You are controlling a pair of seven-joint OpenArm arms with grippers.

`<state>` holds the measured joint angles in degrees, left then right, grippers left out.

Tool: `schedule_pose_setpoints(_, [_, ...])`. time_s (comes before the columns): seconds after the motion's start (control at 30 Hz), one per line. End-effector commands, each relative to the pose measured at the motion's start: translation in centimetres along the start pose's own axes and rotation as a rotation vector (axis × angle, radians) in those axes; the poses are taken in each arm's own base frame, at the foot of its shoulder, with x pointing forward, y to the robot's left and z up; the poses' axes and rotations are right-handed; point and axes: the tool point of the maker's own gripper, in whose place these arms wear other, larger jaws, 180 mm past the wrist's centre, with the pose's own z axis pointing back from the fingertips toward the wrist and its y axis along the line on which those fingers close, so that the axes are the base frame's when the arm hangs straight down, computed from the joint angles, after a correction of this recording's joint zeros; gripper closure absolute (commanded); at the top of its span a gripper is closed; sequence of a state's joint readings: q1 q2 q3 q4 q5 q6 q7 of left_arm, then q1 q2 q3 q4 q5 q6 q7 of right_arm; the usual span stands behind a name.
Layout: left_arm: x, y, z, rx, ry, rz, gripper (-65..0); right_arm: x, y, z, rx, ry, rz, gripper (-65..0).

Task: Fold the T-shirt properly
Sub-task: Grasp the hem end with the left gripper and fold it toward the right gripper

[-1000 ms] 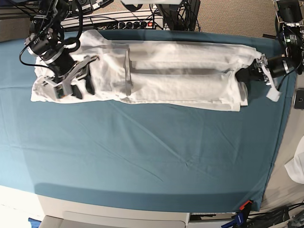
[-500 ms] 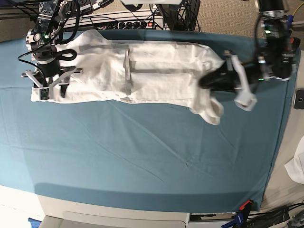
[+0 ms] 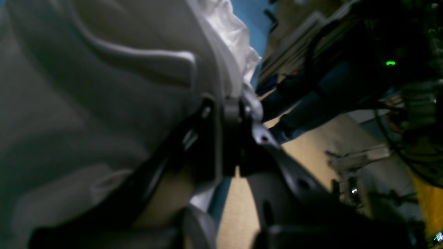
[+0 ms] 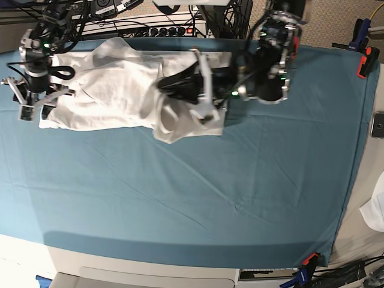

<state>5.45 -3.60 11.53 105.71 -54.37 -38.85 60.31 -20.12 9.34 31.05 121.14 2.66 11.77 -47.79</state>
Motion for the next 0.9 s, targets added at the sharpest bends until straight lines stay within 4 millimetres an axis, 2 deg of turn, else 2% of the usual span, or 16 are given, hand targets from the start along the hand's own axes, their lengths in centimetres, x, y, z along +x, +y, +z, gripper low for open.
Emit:
schedule_pose_setpoints(0.0, [2.3,-0.9,-0.7,-0.030,-0.072,-0.030,0.0,1.4,-1.1,0.3,-0.026,-0.053,-0.007,-24.7])
schedule_pose_setpoints(0.1, [2.5,-1.8,-2.4,-0.044,-0.053,-0.072,0.0,1.3,-1.9,0.4,-0.045,-0.053,-0.023,-24.7])
schedule_pose_setpoints(0.2, [1.8,-2.5,-3.6,-0.068,-0.029,-0.071,0.0,1.3,-2.1,0.4,-0.048,-0.055,-0.020,-24.7])
schedule_pose_setpoints(0.37, [1.0,-1.8,-4.0,-0.035,0.002,-0.102,0.0,1.4,-1.9,0.4,-0.038,-0.058,-0.028,-24.7])
schedule_pose_setpoints(0.47, [1.3,-1.3,-4.0,-0.005,-0.012,-0.124,-23.0,1.4,-1.9,0.4,-0.035,-0.060,-0.032,-24.7])
schedule_pose_setpoints(0.5, [1.4,-1.1,-4.0,0.002,-0.013,-0.128,-28.6,1.4,-1.9,0.4,-0.035,-0.060,-0.032,-24.7])
schedule_pose_setpoints(0.53, [1.5,-1.0,-4.0,0.010,-0.012,-0.126,-31.1,1.4,-1.9,0.4,-0.035,-0.060,-0.032,-24.7])
schedule_pose_setpoints(0.67, [2.1,-0.8,-3.7,0.028,-0.015,-0.135,-31.0,1.5,-1.9,0.4,-0.035,-0.062,-0.031,-24.7])
schedule_pose_setpoints(0.73, [2.9,-0.7,-3.0,0.049,-0.022,-0.164,-30.2,1.5,-1.9,0.4,-0.035,-0.062,-0.031,-24.7])
schedule_pose_setpoints(0.8, [3.8,-0.1,-1.7,0.092,-0.034,-0.192,-22.5,1.4,-1.9,0.4,-0.035,-0.061,-0.031,-24.7])
schedule_pose_setpoints(0.87, [4.4,1.0,0.0,0.151,-0.050,-0.203,-9.1,1.5,-1.9,0.4,-0.035,-0.061,-0.031,-24.7])
